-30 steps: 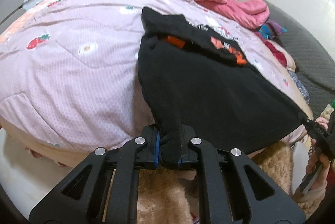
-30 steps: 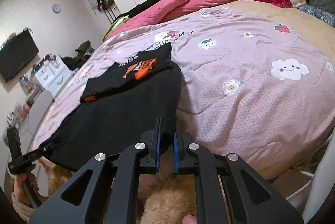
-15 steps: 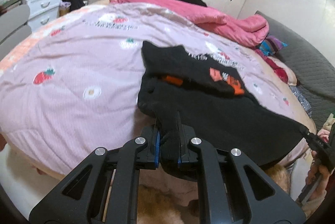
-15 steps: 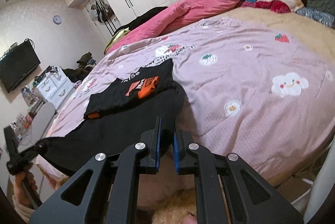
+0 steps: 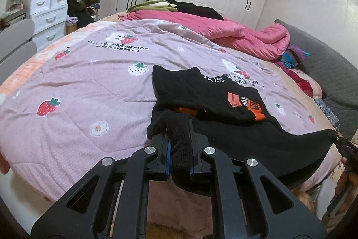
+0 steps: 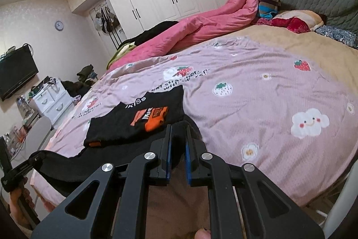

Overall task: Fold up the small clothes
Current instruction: 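Lift the hem with both tools and fold it toward the collar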

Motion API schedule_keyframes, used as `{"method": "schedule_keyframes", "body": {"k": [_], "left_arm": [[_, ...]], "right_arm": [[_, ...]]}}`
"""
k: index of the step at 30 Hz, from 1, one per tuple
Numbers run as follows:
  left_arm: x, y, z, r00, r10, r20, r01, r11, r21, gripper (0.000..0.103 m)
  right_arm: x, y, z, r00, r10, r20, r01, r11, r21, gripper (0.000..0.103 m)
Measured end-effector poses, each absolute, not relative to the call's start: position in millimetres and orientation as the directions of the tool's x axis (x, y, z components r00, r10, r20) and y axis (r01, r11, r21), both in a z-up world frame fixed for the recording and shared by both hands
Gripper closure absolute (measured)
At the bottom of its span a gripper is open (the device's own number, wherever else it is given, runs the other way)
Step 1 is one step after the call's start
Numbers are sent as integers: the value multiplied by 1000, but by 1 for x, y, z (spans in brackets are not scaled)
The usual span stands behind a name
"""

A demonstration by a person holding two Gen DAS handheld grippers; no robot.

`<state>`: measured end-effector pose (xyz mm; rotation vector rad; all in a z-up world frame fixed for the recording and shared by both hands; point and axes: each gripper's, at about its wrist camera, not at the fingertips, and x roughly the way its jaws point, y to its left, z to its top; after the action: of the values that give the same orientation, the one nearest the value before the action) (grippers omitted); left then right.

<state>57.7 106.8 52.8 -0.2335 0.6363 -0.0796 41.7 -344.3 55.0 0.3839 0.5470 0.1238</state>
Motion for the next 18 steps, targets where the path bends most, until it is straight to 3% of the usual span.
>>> {"method": "schedule_keyframes", "body": {"k": [18], "left_arm": [[88,102,70,825,-105,-556,-18,977,-211,98]], "right_arm": [[84,-342,77,872,186,-454,-10,932,362,94]]}}
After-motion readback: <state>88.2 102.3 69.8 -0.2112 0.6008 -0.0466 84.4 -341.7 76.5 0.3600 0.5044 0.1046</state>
